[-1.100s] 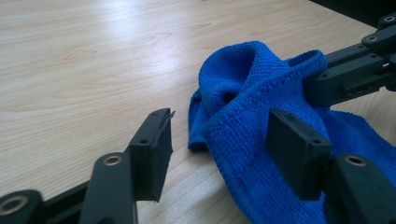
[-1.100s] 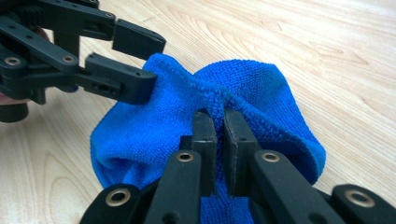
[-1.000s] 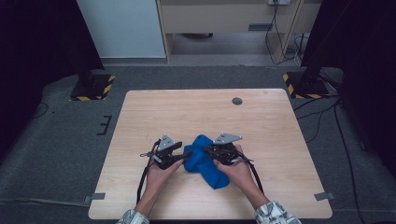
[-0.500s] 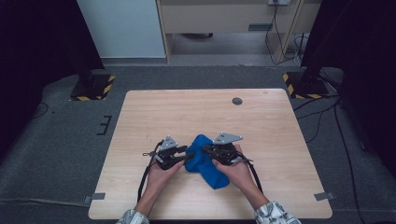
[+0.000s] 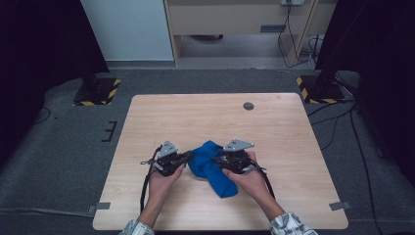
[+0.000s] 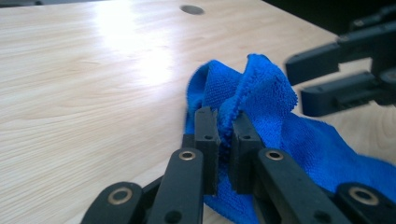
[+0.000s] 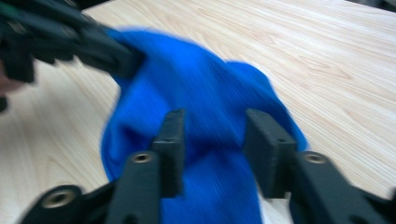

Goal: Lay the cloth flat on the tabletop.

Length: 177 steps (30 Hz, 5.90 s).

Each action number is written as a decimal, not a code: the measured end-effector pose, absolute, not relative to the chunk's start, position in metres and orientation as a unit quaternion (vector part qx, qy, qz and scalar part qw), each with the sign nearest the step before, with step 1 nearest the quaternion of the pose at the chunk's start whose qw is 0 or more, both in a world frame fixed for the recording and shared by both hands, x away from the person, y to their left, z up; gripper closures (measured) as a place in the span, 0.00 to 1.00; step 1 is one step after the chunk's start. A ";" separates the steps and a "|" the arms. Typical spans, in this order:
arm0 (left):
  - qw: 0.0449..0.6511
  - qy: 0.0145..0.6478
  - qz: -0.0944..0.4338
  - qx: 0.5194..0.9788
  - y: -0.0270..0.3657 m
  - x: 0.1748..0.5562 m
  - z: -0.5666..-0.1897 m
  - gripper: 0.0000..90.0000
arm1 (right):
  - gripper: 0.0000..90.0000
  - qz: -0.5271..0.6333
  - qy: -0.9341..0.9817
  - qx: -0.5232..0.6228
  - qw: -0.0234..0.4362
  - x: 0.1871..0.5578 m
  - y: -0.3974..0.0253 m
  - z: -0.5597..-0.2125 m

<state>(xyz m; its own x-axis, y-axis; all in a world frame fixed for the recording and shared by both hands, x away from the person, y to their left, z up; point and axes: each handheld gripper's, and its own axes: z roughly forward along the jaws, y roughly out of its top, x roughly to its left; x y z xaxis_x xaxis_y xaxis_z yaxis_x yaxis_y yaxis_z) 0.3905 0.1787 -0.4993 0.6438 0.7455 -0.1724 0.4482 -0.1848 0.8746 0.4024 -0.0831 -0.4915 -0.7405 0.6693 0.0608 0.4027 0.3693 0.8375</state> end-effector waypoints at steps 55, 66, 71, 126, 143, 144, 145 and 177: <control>0.403 0.445 0.189 0.777 0.200 0.397 -0.501 0.90 | 0.88 0.428 0.814 0.370 0.132 0.444 -0.090 -0.506; 0.414 0.440 0.193 0.773 0.196 0.396 -0.500 0.87 | 0.46 0.435 0.788 0.405 0.160 0.419 -0.140 -0.501; 0.408 0.438 0.196 0.777 0.192 0.396 -0.502 0.87 | 0.35 0.430 0.782 0.423 0.158 0.417 -0.143 -0.512; 0.461 0.444 0.216 0.738 0.173 0.386 -0.477 0.91 | 0.94 0.451 0.778 0.400 0.178 0.401 -0.167 -0.483; 0.464 0.438 0.230 0.735 0.162 0.400 -0.449 0.94 | 0.94 0.465 0.768 0.397 0.191 0.398 -0.199 -0.454; 0.465 0.437 0.231 0.735 0.163 0.400 -0.445 0.94 | 0.94 0.466 0.768 0.395 0.194 0.397 -0.199 -0.451; 0.466 0.436 0.232 0.734 0.163 0.400 -0.443 0.94 | 0.94 0.466 0.769 0.391 0.197 0.395 -0.199 -0.447; 0.479 0.433 0.240 0.725 0.167 0.391 -0.417 0.95 | 0.94 0.481 0.762 0.378 0.215 0.388 -0.197 -0.406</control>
